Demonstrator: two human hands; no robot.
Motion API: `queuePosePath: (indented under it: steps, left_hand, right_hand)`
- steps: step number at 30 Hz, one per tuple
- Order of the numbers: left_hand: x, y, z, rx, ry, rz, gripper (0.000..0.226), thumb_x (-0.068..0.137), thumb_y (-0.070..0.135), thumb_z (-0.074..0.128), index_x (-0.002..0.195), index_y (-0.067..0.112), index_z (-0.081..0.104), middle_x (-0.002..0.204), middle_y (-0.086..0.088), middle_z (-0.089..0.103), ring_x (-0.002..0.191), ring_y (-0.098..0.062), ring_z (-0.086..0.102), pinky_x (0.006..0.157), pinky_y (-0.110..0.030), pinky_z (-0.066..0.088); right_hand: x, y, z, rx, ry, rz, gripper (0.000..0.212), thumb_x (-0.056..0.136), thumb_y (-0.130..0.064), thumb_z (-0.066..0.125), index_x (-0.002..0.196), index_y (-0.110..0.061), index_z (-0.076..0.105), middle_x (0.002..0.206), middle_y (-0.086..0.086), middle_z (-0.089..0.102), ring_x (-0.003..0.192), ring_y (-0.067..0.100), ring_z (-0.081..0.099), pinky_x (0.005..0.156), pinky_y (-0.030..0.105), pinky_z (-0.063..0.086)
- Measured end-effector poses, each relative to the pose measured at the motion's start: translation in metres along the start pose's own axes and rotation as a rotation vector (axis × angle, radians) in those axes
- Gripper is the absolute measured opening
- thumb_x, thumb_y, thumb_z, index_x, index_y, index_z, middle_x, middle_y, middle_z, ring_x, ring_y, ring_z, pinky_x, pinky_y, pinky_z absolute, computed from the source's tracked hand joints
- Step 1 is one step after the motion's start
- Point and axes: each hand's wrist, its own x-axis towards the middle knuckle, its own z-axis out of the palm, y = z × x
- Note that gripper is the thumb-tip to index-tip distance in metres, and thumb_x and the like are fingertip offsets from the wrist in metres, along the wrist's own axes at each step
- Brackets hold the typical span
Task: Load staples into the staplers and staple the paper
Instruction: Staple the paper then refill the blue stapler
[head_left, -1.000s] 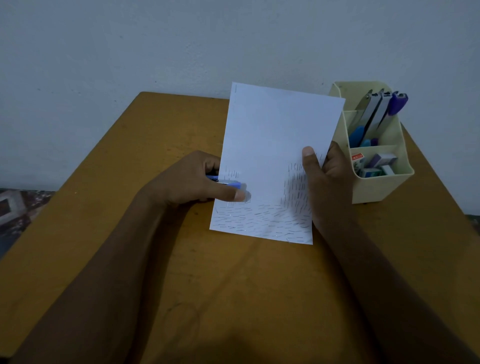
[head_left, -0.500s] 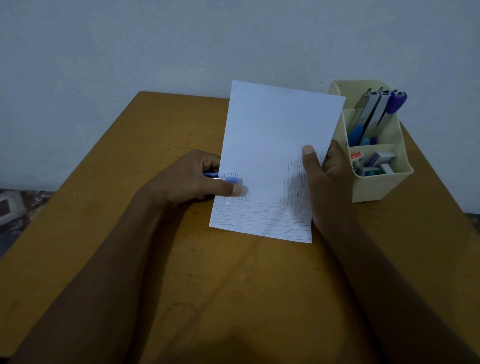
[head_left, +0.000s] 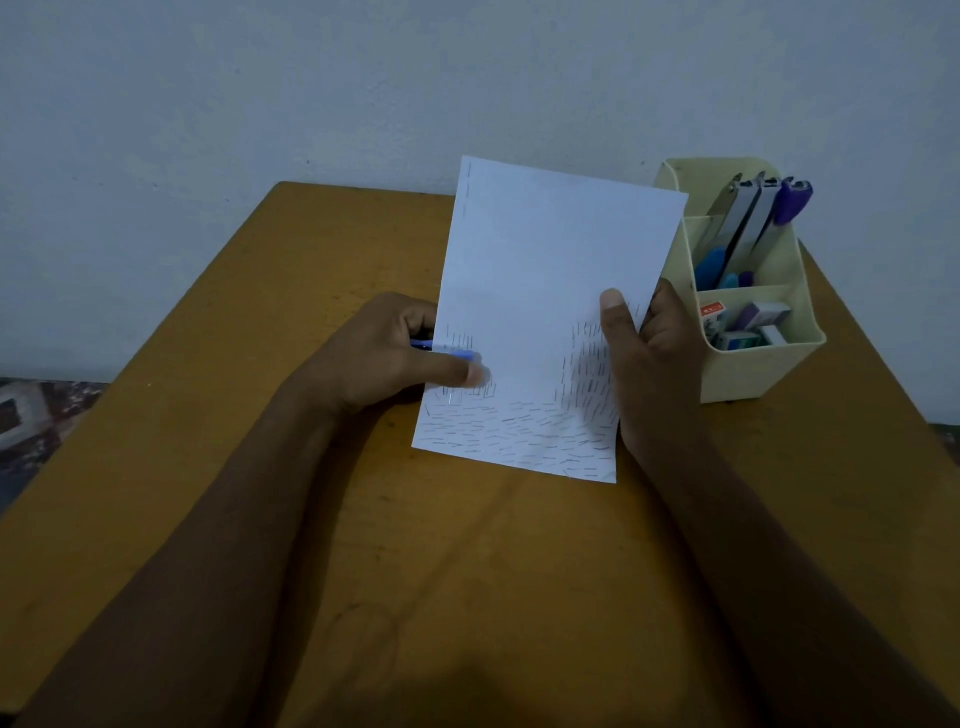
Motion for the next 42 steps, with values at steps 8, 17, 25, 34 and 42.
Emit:
queuePosePath:
  steps: [8, 17, 25, 34, 42]
  left_hand:
    - [0.001, 0.0, -0.001, 0.104, 0.002, -0.012, 0.018, 0.077, 0.023, 0.076, 0.092, 0.013, 0.073, 0.089, 0.007, 0.076, 0.066, -0.007, 0.069, 0.053, -0.016, 0.048]
    - [0.0, -0.006, -0.016, -0.004, 0.177, -0.006, 0.033, 0.079, 0.039, 0.068, 0.075, 0.006, 0.067, 0.058, 0.0, 0.052, 0.052, -0.011, 0.045, 0.052, -0.019, 0.039]
    - [0.003, -0.009, -0.017, -0.116, 0.455, 0.024, 0.031, 0.087, 0.042, 0.063, 0.084, 0.013, 0.071, 0.06, -0.001, 0.049, 0.054, -0.01, 0.042, 0.049, -0.021, 0.039]
    - [0.008, -0.006, -0.014, -0.045, 0.608, 0.096, 0.033, 0.074, 0.027, 0.081, 0.095, 0.008, 0.063, 0.079, -0.005, 0.061, 0.061, -0.012, 0.054, 0.053, -0.022, 0.048]
    - [0.01, 0.01, 0.006, 0.074, 0.41, 0.145, 0.044, 0.072, 0.017, 0.081, 0.115, 0.016, 0.069, 0.112, 0.002, 0.067, 0.091, -0.004, 0.063, 0.079, -0.019, 0.054]
  right_hand:
    - [0.001, 0.0, -0.001, -0.001, 0.005, 0.004, 0.015, 0.096, -0.021, 0.05, 0.111, -0.02, 0.054, 0.108, -0.01, 0.062, 0.098, -0.004, 0.059, 0.083, 0.006, 0.047]
    - [0.002, 0.003, 0.0, -0.083, -0.006, 0.02, 0.023, 0.097, -0.025, 0.049, 0.117, -0.016, 0.055, 0.11, -0.012, 0.06, 0.098, 0.001, 0.057, 0.078, 0.003, 0.045]
    - [0.0, 0.003, -0.001, -0.279, -0.313, 0.008, 0.011, 0.096, -0.026, 0.05, 0.105, -0.024, 0.056, 0.09, -0.021, 0.058, 0.075, -0.01, 0.055, 0.059, 0.0, 0.041]
    - [-0.013, 0.002, 0.004, -0.681, -0.513, -0.285, 0.038, 0.088, -0.041, 0.06, 0.114, -0.014, 0.062, 0.11, -0.002, 0.069, 0.067, -0.002, 0.051, 0.063, 0.004, 0.03]
    - [-0.004, -0.007, -0.004, -0.843, -0.558, -0.253, 0.04, 0.091, -0.037, 0.055, 0.122, -0.012, 0.06, 0.105, 0.008, 0.065, 0.079, 0.008, 0.045, 0.064, 0.015, 0.029]
